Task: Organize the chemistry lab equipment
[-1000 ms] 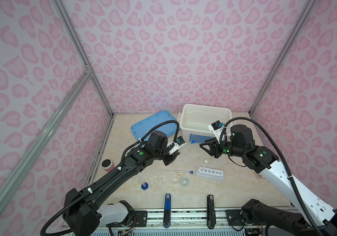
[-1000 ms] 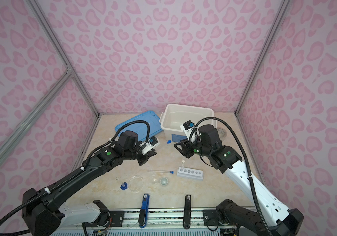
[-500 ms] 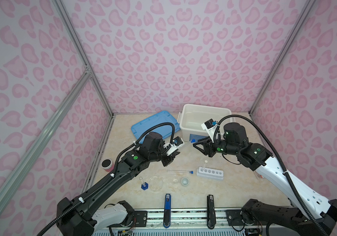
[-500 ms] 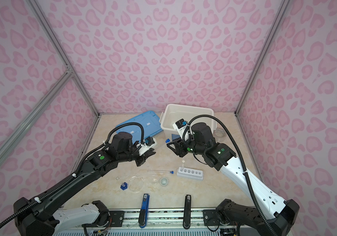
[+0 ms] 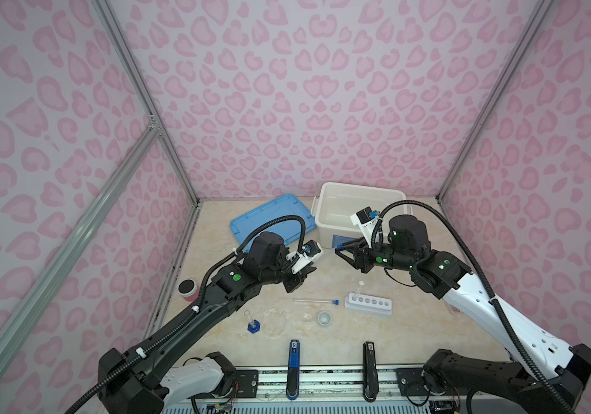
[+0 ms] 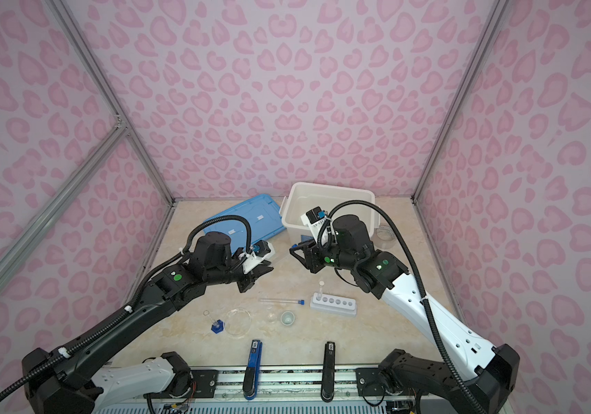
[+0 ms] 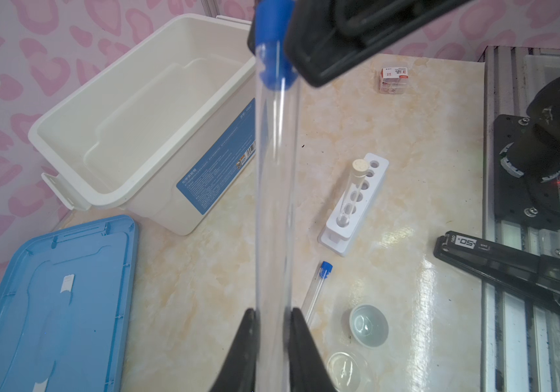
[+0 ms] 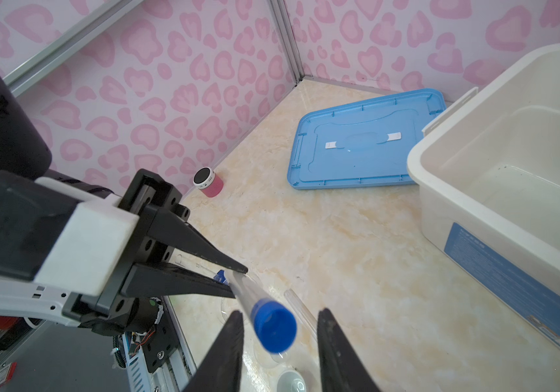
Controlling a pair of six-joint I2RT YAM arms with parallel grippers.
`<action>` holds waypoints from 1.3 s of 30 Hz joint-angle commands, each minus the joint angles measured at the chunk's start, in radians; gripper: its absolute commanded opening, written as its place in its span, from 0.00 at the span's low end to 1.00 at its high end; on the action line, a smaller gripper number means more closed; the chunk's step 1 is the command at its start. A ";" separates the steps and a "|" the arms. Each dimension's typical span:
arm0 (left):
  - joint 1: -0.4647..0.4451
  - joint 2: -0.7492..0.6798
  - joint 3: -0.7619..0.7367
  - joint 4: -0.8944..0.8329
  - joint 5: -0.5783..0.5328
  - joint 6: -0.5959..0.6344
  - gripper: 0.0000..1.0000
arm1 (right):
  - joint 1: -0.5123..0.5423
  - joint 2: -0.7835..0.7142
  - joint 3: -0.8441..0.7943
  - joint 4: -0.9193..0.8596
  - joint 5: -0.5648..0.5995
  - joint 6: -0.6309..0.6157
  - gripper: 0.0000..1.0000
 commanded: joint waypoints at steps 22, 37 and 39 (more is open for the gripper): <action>0.000 -0.003 -0.003 0.026 -0.007 -0.006 0.11 | 0.014 0.013 -0.036 0.077 0.001 0.016 0.20; 0.000 -0.001 -0.007 0.037 -0.022 -0.017 0.42 | 0.024 0.027 -0.017 0.031 0.037 0.007 0.14; 0.000 -0.002 -0.010 0.042 -0.031 -0.020 0.43 | 0.023 0.030 -0.007 0.010 0.056 0.005 0.14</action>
